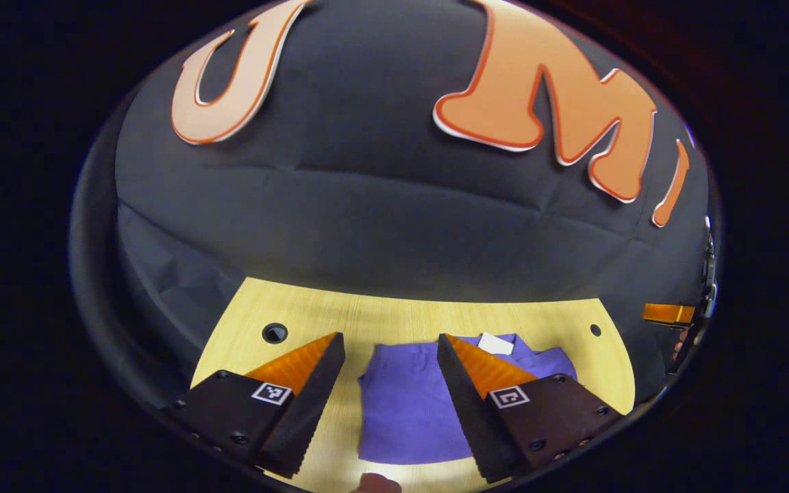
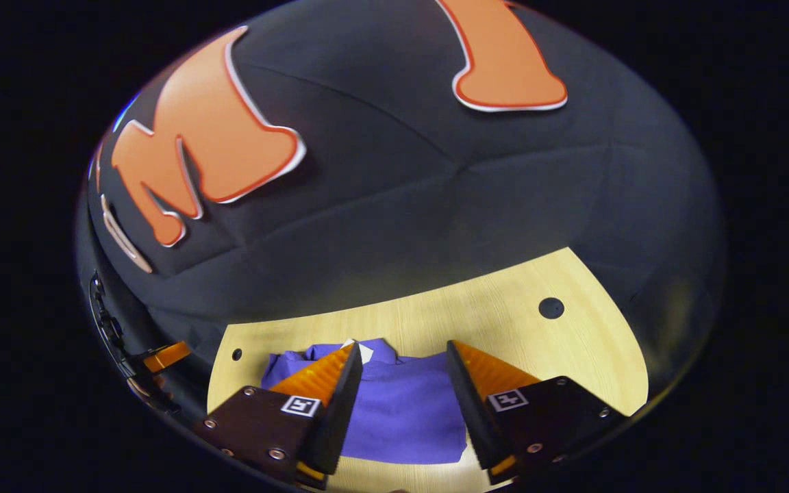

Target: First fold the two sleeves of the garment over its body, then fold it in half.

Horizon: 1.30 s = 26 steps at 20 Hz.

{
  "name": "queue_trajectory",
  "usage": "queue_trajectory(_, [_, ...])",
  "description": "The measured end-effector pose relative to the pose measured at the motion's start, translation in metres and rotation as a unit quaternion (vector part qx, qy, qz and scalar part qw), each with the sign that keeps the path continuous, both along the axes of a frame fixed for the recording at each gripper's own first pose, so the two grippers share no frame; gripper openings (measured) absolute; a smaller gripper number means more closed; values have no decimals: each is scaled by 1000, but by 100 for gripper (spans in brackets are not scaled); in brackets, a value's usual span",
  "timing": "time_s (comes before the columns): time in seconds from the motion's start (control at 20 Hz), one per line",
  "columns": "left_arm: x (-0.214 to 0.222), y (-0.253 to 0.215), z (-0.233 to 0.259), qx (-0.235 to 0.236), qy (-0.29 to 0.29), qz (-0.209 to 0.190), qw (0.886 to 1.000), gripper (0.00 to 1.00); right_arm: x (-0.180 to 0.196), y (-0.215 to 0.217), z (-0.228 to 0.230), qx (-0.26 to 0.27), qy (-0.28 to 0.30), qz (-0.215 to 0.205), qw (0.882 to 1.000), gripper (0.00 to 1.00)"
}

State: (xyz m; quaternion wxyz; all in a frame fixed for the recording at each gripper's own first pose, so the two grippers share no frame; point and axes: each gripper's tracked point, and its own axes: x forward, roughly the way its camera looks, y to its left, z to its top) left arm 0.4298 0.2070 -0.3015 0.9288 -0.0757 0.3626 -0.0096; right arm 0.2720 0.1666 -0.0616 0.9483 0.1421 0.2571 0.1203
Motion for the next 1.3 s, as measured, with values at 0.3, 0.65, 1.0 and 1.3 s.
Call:
queue_trajectory(0.3, [-44,-29,70,-32,-87,-6,996,89,-47,26,43,-50,-100,6,994,94])
queue_trajectory(0.65, [-90,-44,121,-21,-169,0,985,89,-97,52,77,-68,-166,13,984,95])
queue_trajectory(1.0, [-132,-52,162,14,-263,-2,965,90,-146,52,97,-65,-239,-5,969,94])
queue_trajectory(1.3, [-162,-79,169,34,-296,-40,954,89,-166,55,92,-77,-249,-1,966,94])
